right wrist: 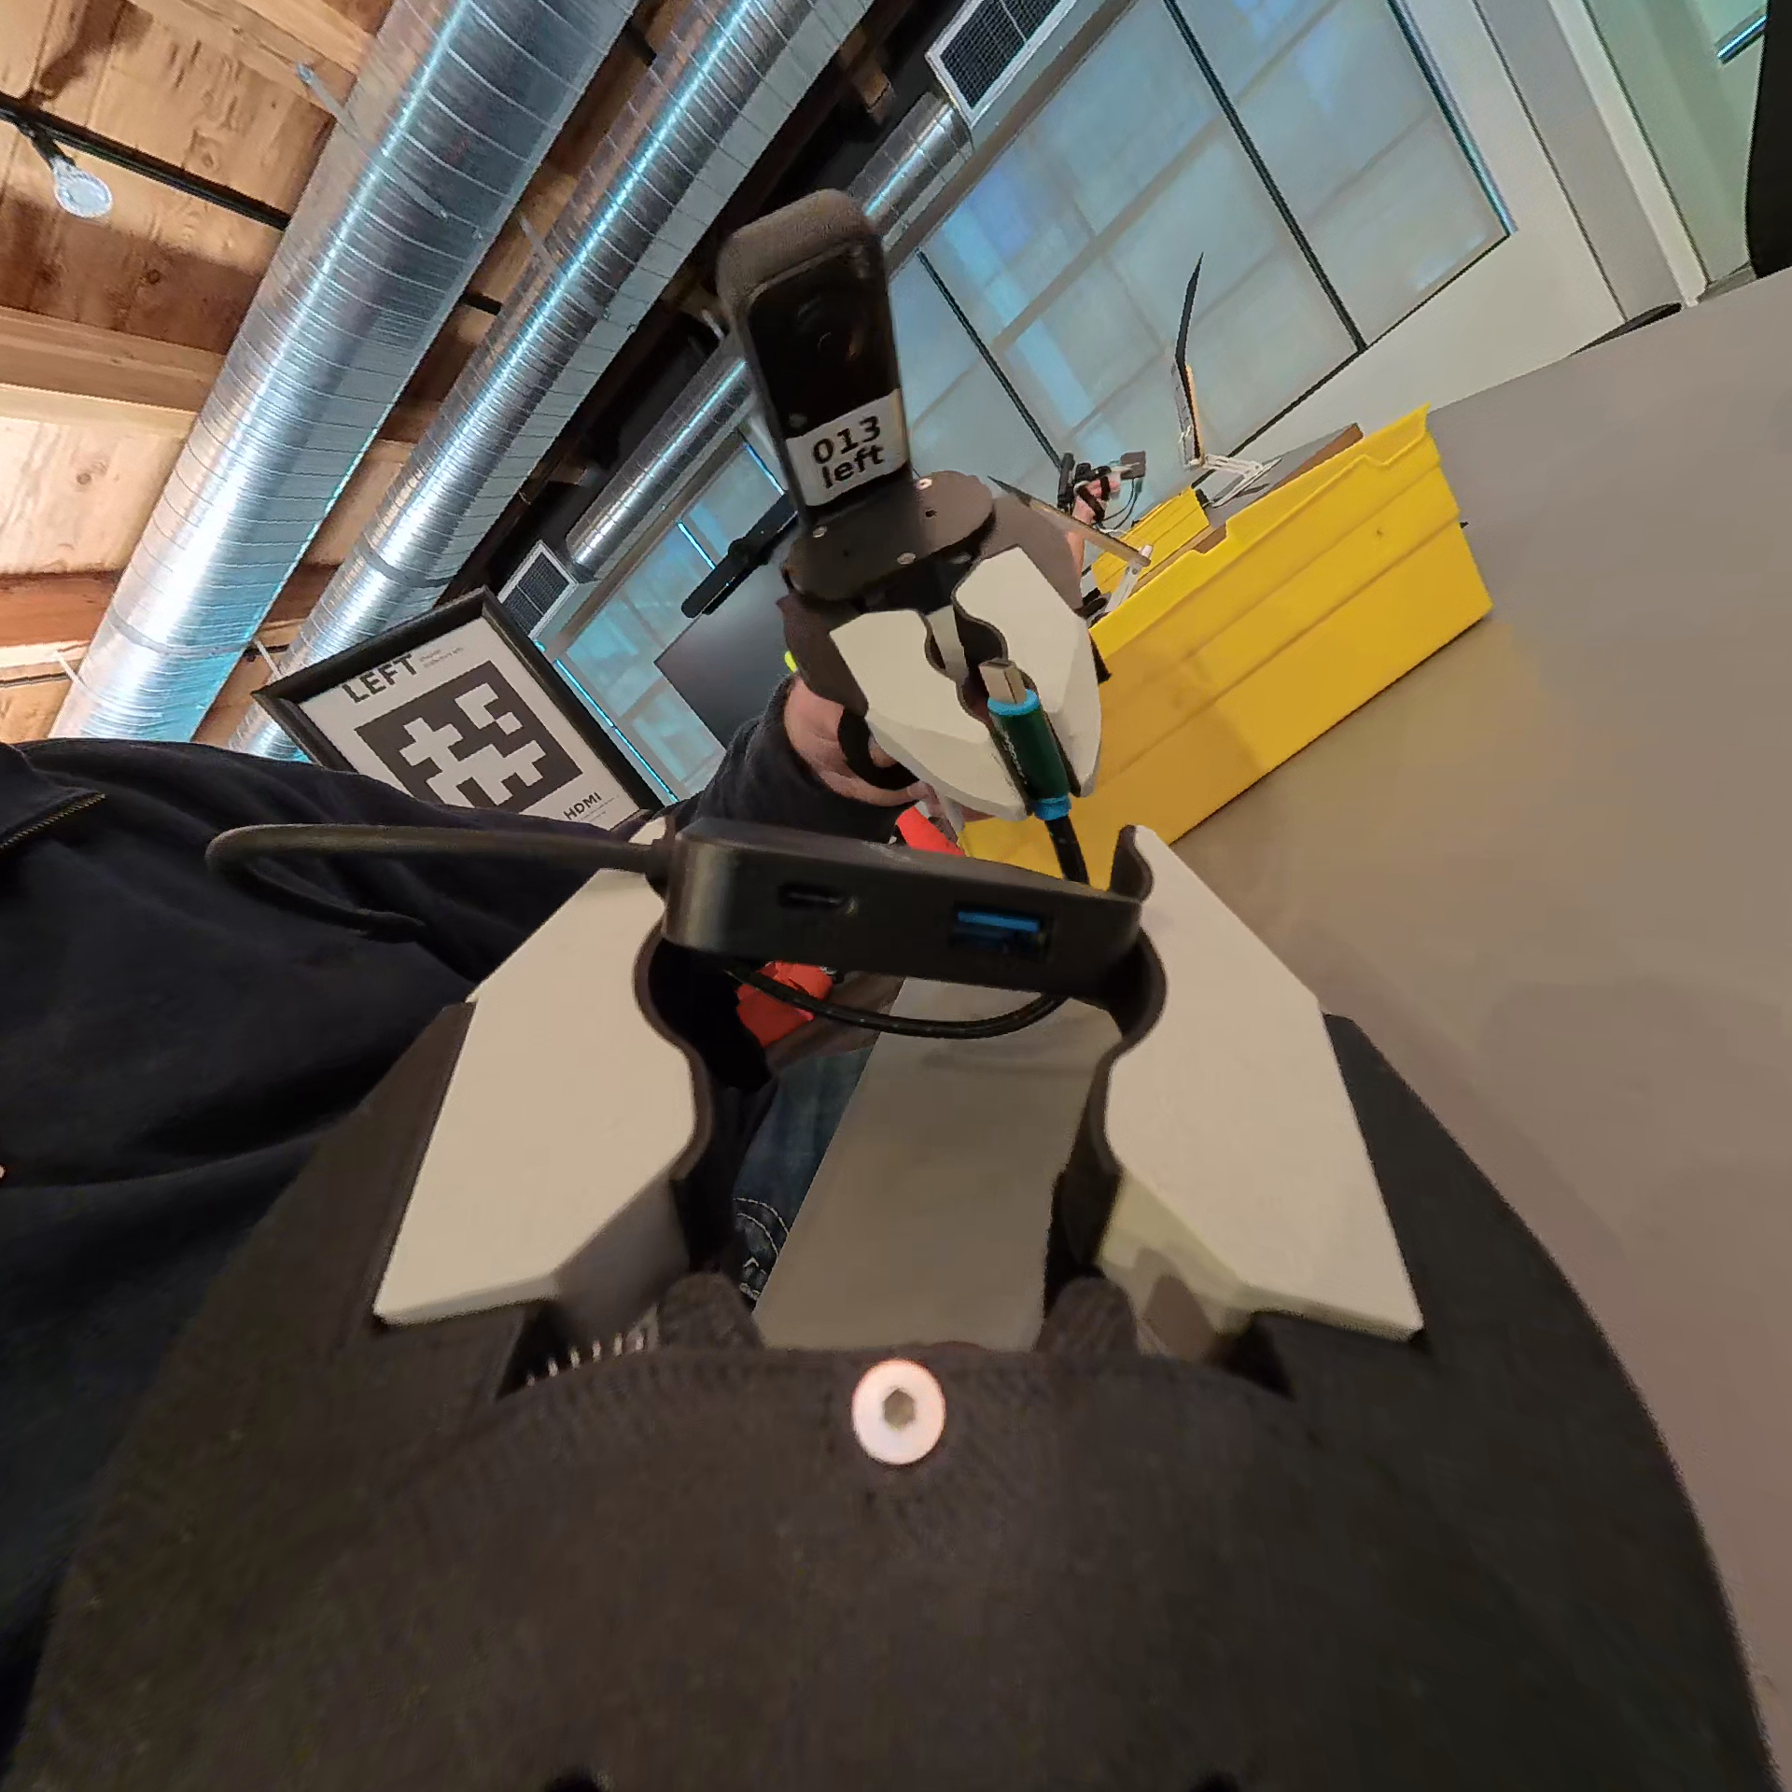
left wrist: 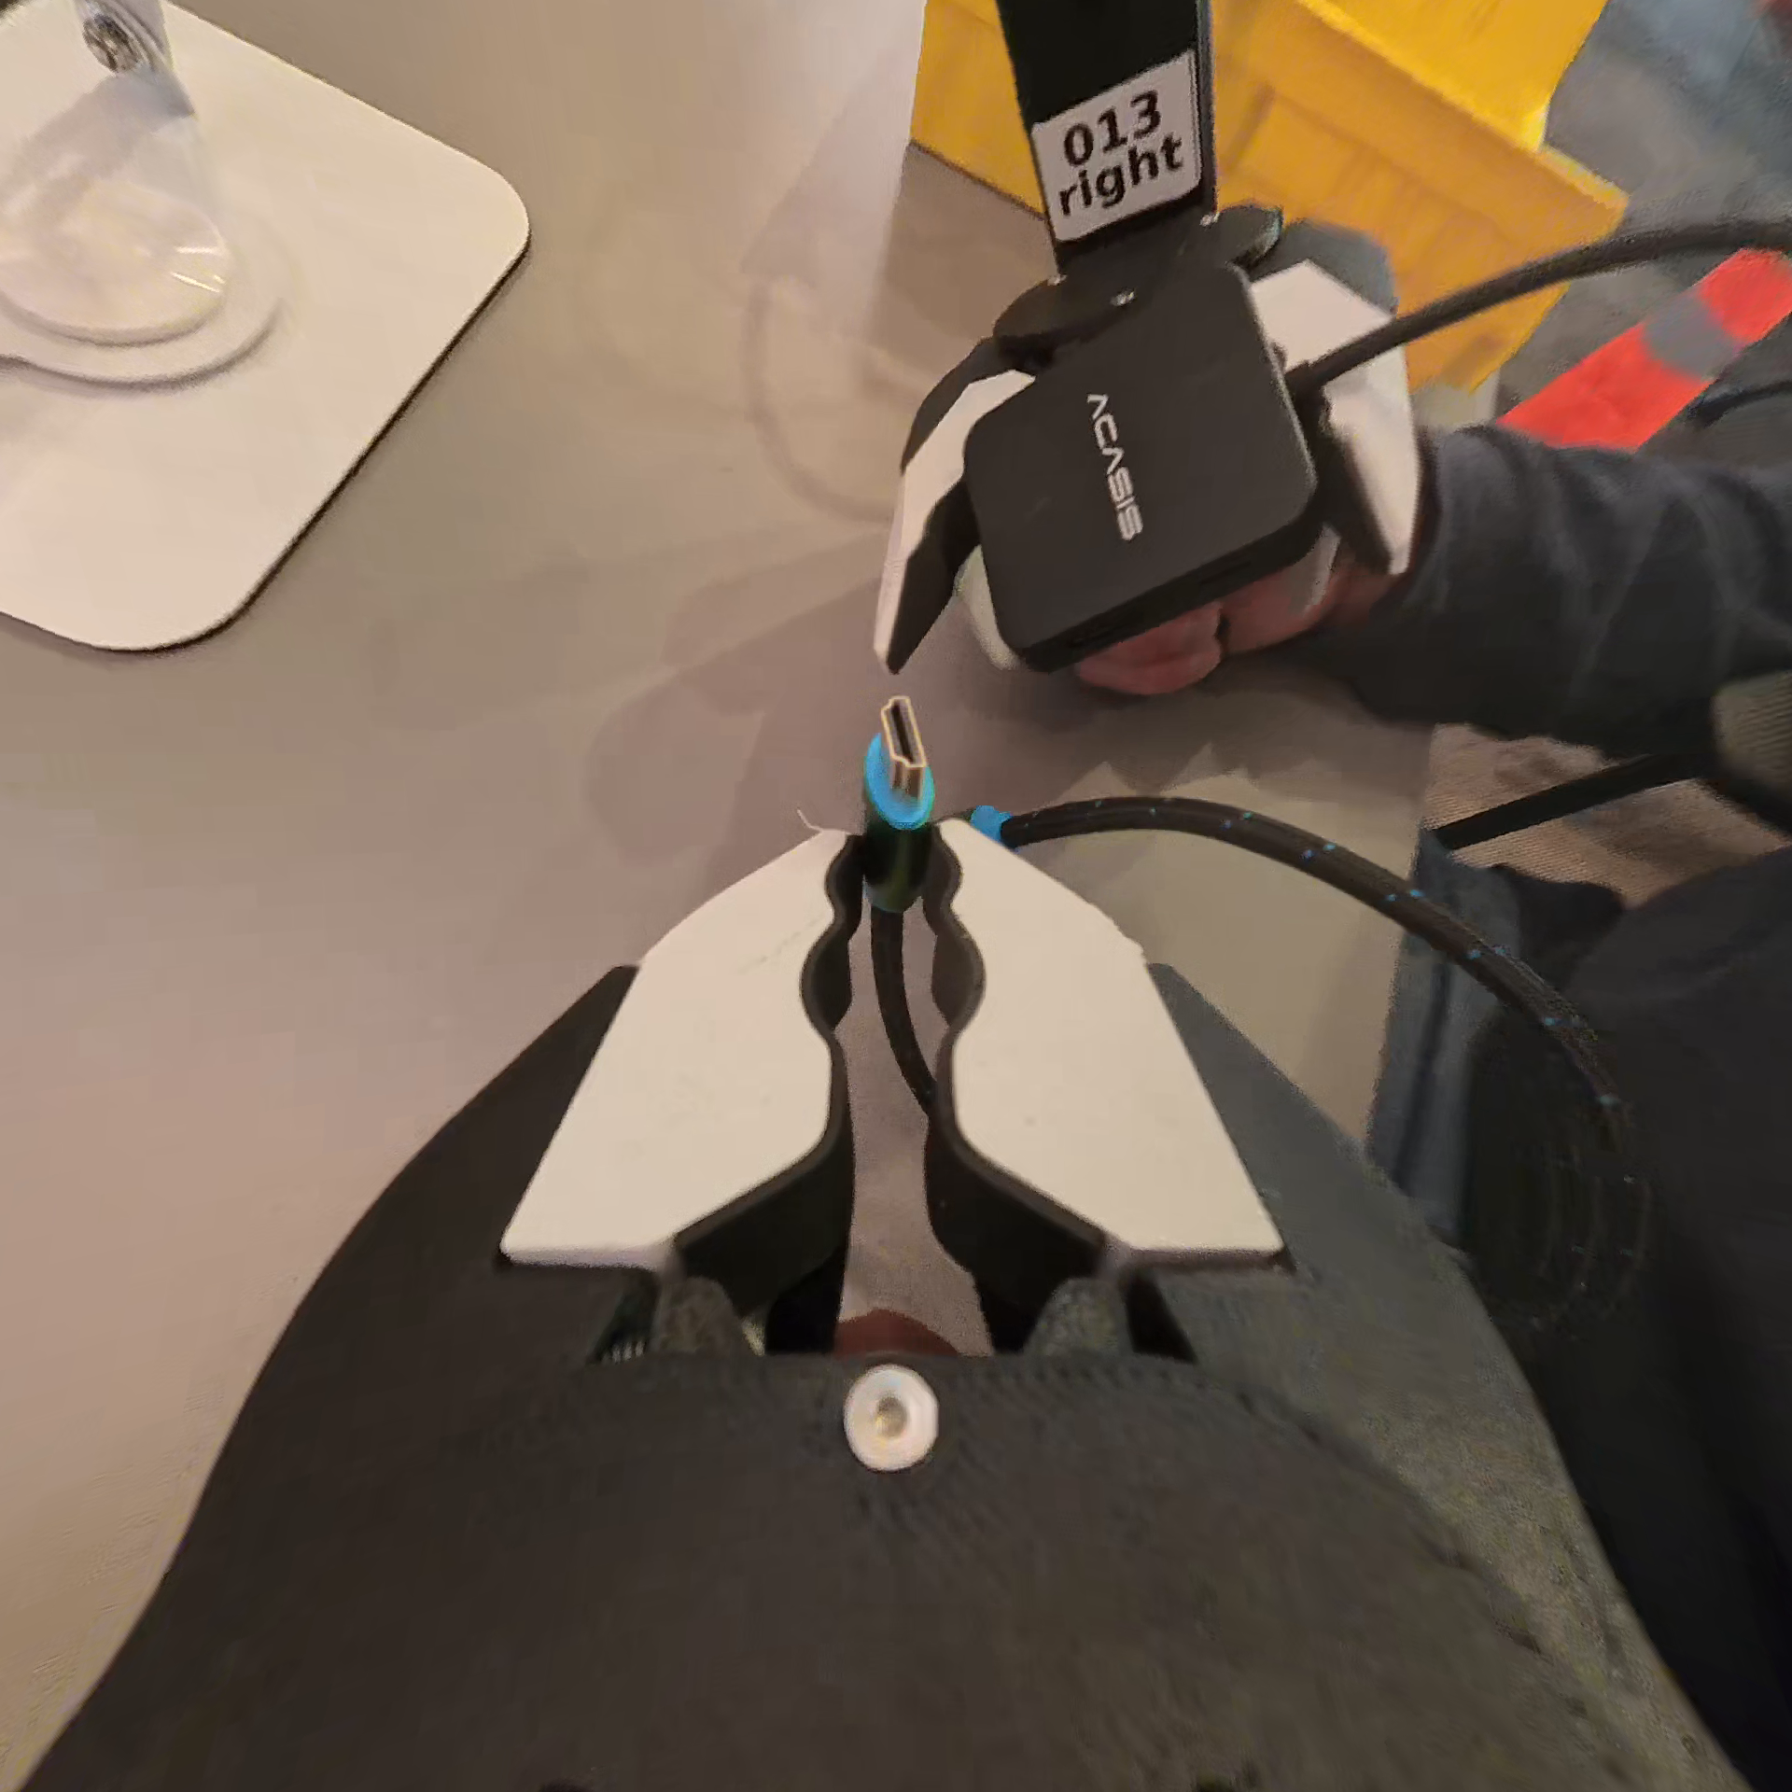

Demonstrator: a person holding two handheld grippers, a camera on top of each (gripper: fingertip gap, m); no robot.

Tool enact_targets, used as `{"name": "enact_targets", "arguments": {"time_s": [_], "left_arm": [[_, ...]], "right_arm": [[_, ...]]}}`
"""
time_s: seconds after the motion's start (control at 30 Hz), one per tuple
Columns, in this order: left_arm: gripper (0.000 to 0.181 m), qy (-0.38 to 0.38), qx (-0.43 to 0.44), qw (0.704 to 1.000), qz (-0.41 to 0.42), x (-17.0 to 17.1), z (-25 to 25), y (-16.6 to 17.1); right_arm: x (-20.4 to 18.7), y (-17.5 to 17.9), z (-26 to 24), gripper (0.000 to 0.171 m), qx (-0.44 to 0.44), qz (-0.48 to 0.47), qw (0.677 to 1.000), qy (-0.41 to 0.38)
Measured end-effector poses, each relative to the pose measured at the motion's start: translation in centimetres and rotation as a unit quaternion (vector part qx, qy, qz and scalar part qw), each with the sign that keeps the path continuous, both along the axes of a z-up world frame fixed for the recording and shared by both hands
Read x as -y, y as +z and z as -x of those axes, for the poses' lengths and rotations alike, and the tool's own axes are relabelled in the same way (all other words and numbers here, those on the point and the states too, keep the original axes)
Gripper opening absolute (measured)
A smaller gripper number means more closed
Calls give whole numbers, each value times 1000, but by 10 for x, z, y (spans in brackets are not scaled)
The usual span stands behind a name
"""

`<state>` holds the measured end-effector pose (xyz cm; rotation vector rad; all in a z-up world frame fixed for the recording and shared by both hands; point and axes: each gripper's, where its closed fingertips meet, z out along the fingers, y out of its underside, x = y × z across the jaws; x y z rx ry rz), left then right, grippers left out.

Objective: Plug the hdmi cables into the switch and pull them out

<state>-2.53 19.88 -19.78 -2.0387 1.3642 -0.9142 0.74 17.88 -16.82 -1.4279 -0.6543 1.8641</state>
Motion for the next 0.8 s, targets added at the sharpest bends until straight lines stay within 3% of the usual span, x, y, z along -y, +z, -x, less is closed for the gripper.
{"name": "enact_targets", "arguments": {"time_s": [0.23,0.4,0.8], "left_arm": [[11,14,-45,997,69,-2,4,-32],[12,20,-106,992,73,-3,8,-55],[11,47,-152,984,77,-6,8,-76]], "right_arm": [[0,0,0,86,1,-1,1000,-1],[-1,0,-1,85,-1,1,1000,-3],[-1,0,-2,85,3,-4,1000,-7]]}}
